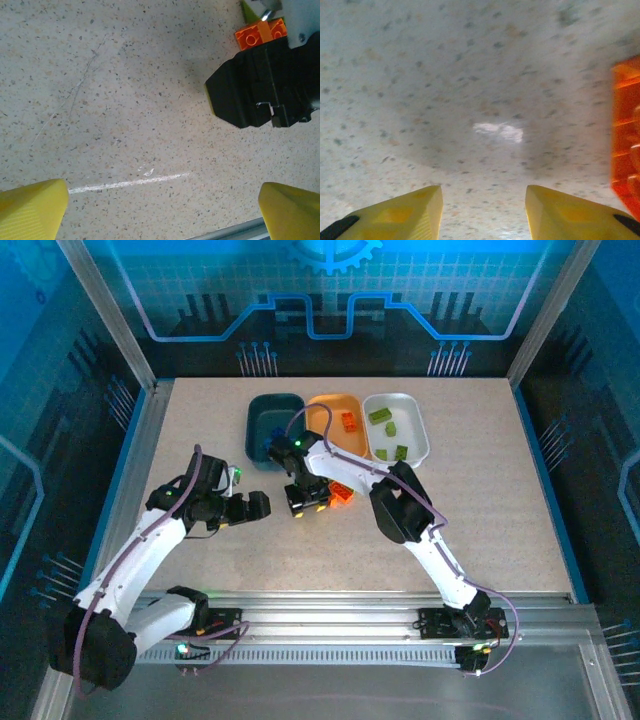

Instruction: Sort the legos into containers by color

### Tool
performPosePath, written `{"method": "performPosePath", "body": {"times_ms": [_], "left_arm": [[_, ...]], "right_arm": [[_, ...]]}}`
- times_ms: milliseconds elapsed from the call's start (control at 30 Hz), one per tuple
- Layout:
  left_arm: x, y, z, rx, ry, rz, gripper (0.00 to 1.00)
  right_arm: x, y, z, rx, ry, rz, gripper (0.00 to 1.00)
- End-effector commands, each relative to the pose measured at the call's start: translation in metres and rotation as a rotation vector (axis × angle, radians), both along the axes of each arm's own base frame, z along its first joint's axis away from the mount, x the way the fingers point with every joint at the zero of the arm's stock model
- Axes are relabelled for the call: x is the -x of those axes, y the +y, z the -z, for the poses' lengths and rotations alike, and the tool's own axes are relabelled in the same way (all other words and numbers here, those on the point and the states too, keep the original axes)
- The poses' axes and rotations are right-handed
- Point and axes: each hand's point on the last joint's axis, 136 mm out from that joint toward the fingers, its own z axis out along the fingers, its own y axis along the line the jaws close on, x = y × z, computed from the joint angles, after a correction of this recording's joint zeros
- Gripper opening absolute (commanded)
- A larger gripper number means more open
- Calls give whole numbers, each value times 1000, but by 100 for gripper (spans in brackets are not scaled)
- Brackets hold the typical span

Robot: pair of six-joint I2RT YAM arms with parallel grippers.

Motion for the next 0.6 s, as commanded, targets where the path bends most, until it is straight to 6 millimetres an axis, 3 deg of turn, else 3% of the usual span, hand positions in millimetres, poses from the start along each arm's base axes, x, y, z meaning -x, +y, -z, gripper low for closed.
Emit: {"method": "performPosePath", "body": {"times_ms": [0,67,200,333,567], "left_arm": [[-4,2,-5,-18,-15,3,99],[-4,2,-4,-19,-14,3,99],[-6,2,-4,-16,-15,-1,99],[-5,1,-3,-11,-10,-2,99],[-2,4,-3,-26,-5,0,99]], "right_arm": [[24,30,-21,-159,55,-29,48],[20,30,-36,-192,23,-8,48],[-7,-2,-49,-69,-75,26,51],[-25,-24,-48,10,-96,31,52],[-29,-35,-49,9,-111,63,52]]}}
